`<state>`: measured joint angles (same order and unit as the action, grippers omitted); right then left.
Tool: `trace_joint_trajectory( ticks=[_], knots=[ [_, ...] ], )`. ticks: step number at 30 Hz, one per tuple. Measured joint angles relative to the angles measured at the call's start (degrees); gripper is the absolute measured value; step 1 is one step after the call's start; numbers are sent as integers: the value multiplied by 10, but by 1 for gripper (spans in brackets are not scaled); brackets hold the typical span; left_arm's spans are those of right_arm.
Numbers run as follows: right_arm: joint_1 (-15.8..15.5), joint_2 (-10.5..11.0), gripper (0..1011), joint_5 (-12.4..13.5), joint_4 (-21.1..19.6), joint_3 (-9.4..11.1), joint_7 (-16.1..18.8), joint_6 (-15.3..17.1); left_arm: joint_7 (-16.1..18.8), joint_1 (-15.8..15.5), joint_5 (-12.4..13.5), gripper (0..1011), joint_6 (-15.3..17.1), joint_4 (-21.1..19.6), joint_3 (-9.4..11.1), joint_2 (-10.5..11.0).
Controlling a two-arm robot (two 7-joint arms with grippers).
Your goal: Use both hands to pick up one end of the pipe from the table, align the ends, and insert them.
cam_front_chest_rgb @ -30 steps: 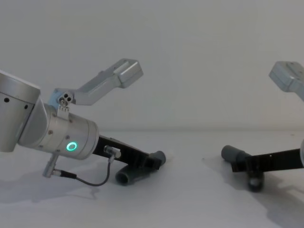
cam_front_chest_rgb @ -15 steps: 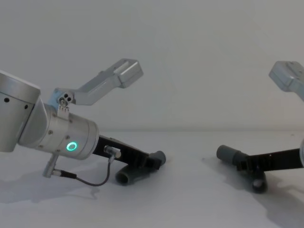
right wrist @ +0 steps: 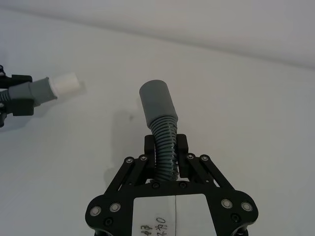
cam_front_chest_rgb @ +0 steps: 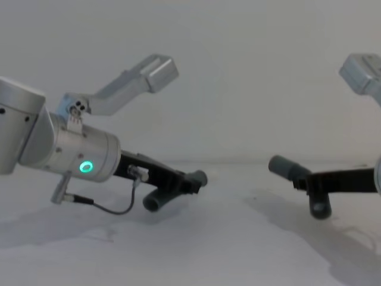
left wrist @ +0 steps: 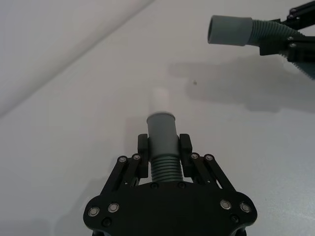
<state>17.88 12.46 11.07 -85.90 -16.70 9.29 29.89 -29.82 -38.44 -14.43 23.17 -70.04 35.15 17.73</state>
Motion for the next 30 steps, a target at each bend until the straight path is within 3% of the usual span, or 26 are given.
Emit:
trace_joint_trajectory(
  ticks=[10,22,30],
  knots=[
    [4,12,246,-1,-14,0,33,-56,-39,-15,11,359,-31,-26,7,32],
    [14,53,246,24,-20,-5,120,-95,-85,-30,21,359,-48,-66,17,83],
    [28,82,246,43,-11,-13,188,-116,-106,-40,26,359,-64,-79,23,106]
  ],
)
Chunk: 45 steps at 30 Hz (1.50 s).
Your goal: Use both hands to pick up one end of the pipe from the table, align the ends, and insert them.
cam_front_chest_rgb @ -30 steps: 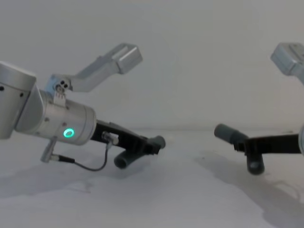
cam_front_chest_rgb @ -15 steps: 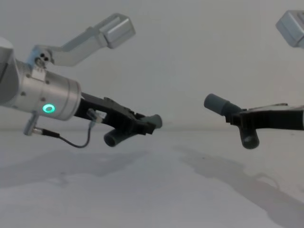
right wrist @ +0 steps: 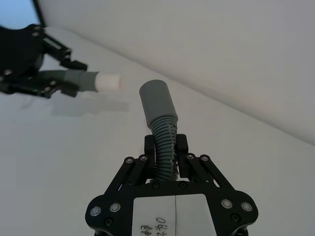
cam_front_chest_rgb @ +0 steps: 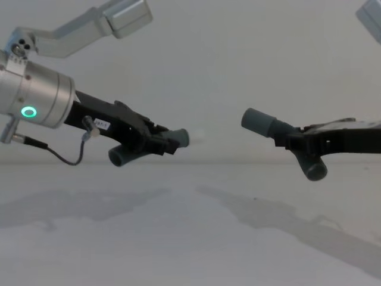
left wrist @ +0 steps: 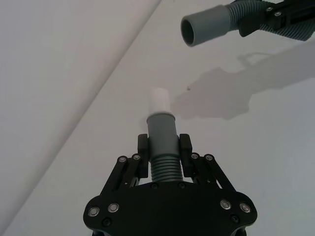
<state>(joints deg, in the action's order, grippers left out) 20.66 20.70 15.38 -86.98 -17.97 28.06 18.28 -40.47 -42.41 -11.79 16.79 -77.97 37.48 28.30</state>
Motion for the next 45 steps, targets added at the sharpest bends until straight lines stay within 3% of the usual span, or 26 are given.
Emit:
trace_joint_trajectory(
  ticks=[9,11,23,34,45],
  knots=[
    [26,35,246,26,24,-16,97,-18,-39,-18,1,359,-45,2,12,14],
    [27,37,246,28,25,-17,104,-19,-47,-22,1,359,-54,4,15,15],
    [74,67,246,61,70,-46,228,-19,-115,-53,0,359,-129,24,39,21],
    [93,77,246,74,89,-59,274,-13,-146,-69,1,359,-164,33,51,24],
    [100,81,246,80,95,-64,289,-12,-138,-67,0,359,-160,27,52,31]
  ],
)
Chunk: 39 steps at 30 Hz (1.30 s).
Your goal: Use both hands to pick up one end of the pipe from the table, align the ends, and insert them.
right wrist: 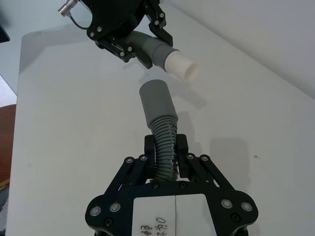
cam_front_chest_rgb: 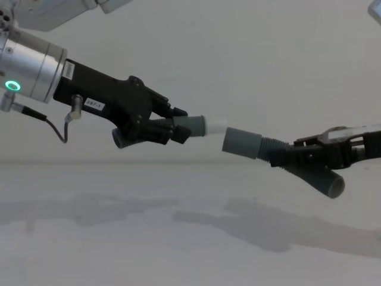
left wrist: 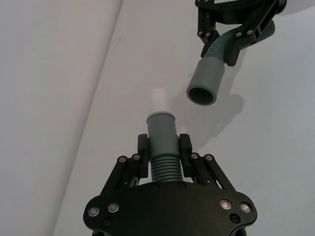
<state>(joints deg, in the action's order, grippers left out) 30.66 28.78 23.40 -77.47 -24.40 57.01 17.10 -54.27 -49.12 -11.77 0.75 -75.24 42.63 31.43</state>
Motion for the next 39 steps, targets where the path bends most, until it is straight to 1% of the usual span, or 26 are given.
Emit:
trace_joint_trajectory(
  ticks=[8,22,29,39],
  knots=[
    [0,1,246,3,1,-2,0,-1,12,4,-3,359,9,-7,-3,7],
    [5,-1,246,13,8,-6,1,-3,16,7,-15,359,14,-15,-2,12],
    [9,-2,246,18,12,-9,1,0,16,9,-21,359,18,-19,1,14],
    [16,-3,246,22,16,-14,-1,4,16,10,-22,359,25,-27,9,20]
  ],
)
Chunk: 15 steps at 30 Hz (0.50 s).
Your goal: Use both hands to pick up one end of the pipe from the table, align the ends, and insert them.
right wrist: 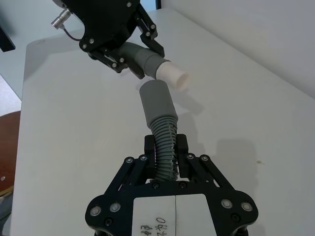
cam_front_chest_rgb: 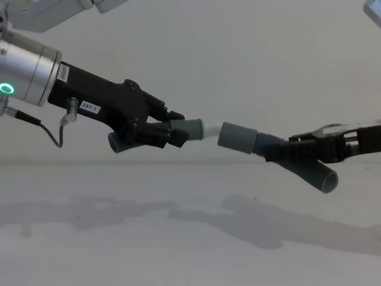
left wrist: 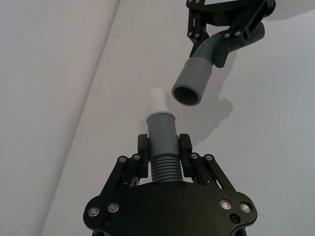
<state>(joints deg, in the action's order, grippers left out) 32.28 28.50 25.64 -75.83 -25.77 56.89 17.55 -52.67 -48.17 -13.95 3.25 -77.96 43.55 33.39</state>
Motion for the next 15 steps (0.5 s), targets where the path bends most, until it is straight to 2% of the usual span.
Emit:
trace_joint_trajectory(
  ticks=[15],
  knots=[
    [9,1,246,1,9,-8,-11,5,11,7,-5,359,18,-23,1,16]
  ],
)
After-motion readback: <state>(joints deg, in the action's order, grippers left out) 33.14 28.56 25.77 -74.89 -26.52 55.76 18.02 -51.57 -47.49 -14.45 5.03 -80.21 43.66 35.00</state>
